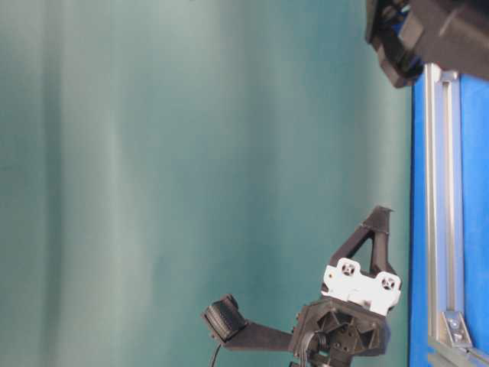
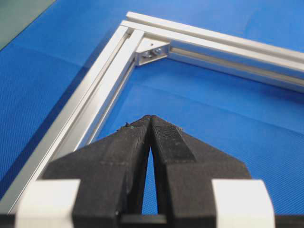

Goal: Insert the wire through the string loop located on the right side.
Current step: 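Open the right gripper and lower it over the black USB cable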

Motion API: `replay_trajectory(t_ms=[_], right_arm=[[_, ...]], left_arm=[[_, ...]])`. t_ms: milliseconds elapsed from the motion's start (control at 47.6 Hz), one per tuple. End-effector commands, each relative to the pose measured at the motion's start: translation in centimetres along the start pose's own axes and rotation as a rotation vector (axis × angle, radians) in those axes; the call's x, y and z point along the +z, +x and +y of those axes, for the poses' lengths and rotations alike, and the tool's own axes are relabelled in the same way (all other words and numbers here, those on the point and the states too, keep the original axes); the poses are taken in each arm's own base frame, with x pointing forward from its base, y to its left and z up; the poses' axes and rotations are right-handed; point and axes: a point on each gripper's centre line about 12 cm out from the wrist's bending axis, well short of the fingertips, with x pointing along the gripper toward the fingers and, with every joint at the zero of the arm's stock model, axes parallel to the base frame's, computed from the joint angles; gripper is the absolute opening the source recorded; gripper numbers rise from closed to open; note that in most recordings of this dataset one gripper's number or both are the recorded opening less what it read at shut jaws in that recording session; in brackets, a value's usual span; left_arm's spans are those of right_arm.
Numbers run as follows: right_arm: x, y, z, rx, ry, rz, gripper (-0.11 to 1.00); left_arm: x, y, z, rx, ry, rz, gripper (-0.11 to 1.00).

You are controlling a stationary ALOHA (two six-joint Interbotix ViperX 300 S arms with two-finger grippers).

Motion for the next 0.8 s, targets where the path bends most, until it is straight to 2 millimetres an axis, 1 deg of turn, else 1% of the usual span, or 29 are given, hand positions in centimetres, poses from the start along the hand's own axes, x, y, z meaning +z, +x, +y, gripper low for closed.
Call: replay_trajectory(t_ms=[0, 126, 168, 189, 294, 462, 568, 778], right_arm=[[1.7, -0.2, 0.4, 0.008, 0.000, -0.047, 0.41], [1.7, -0.1, 0.7, 0.015, 0.000, -0.049, 0.78], [1.7, -0.1, 0.8, 0.016, 0.001, -0.049, 0.87], [1.7, -0.1, 0.7, 0.015, 0.002, -0.049, 0.89], [1.6, -0.1, 0.7, 0.005, 0.016, -0.045, 0.81], [0.4, 0.6, 0.9, -0.014, 0.059, -0.005, 0.83], [-1.1, 1.5, 1.2, -0.034, 0.095, 0.030, 0.83], [-3.4, 2.6, 1.3, -0.067, 0.141, 0.086, 0.83]], left_arm=[[1.6, -0.1, -0.2, -0.006, 0.001, -0.047, 0.00], [1.6, -0.1, -0.2, -0.006, 0.001, -0.047, 0.00], [1.6, -0.1, -0.2, -0.006, 0.001, -0.046, 0.00], [1.6, -0.1, -0.2, -0.006, 0.001, -0.046, 0.00], [1.5, -0.2, -0.2, -0.006, 0.001, -0.043, 0.00], [1.4, -0.1, -0.2, -0.005, 0.000, -0.040, 0.00], [1.5, -0.2, -0.2, -0.006, 0.001, -0.041, 0.00], [1.4, -0.1, -0.2, -0.005, 0.000, -0.035, 0.00]])
